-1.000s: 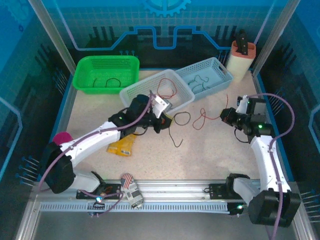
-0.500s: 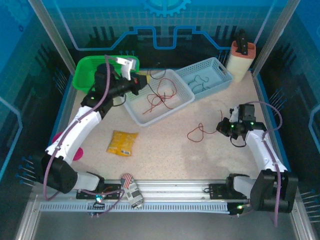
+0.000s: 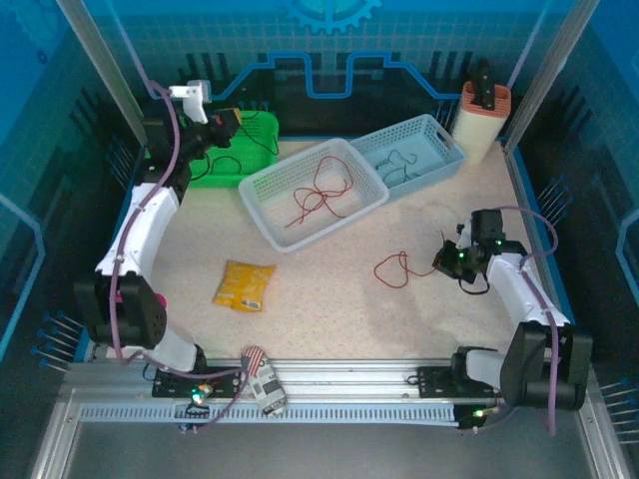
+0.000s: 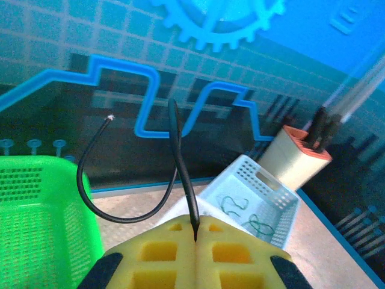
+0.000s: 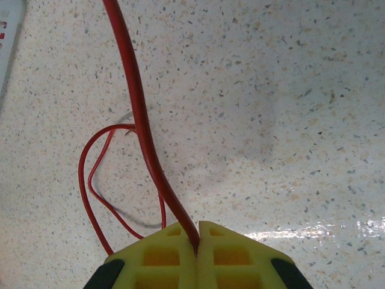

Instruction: Untangle the cables

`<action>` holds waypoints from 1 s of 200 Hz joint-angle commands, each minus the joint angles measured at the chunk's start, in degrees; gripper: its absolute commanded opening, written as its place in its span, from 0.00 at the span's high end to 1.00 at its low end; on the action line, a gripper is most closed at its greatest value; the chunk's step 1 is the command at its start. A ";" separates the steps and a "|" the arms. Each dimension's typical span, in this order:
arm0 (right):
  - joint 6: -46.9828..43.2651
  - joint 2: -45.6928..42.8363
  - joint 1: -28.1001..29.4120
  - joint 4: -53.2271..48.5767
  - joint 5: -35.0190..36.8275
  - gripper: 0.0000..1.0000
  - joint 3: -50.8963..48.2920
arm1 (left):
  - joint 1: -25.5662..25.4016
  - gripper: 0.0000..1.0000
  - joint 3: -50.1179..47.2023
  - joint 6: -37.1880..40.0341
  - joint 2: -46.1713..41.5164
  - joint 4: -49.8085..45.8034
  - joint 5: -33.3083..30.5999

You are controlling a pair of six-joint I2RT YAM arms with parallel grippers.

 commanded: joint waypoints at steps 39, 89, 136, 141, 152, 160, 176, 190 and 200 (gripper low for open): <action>0.58 -0.14 2.15 -2.29 1.27 0.93 1.38 | 7.56 1.00 6.27 -1.89 11.99 0.28 -4.80; 0.90 -0.78 2.89 -2.81 1.38 0.93 1.88 | 9.91 0.90 10.66 -3.16 22.55 -1.83 -5.64; 0.83 -1.78 3.16 -3.42 1.80 0.93 2.00 | 11.07 0.59 14.66 -3.51 28.29 -4.41 -7.35; 0.69 -1.75 3.27 -3.43 1.82 0.91 1.92 | 11.27 0.54 14.83 -3.57 28.35 -4.71 -7.13; 0.41 -1.97 3.24 -3.12 1.67 0.86 1.73 | 11.58 0.46 14.50 -3.44 27.86 -4.70 -6.51; 0.14 -2.54 3.36 -2.79 1.55 0.80 1.61 | 11.67 0.41 13.64 -2.69 26.82 -4.38 -6.23; -0.11 -4.16 3.34 -2.45 2.22 0.67 1.59 | 11.67 0.31 9.89 -1.09 22.77 -1.98 -5.20; -0.76 -5.28 3.29 -3.10 3.15 0.61 2.41 | 11.29 0.26 4.80 0.54 17.51 1.45 -2.63; -1.60 -5.82 3.24 -3.63 3.43 0.57 2.89 | 10.34 0.20 0.50 2.49 12.94 3.55 -1.22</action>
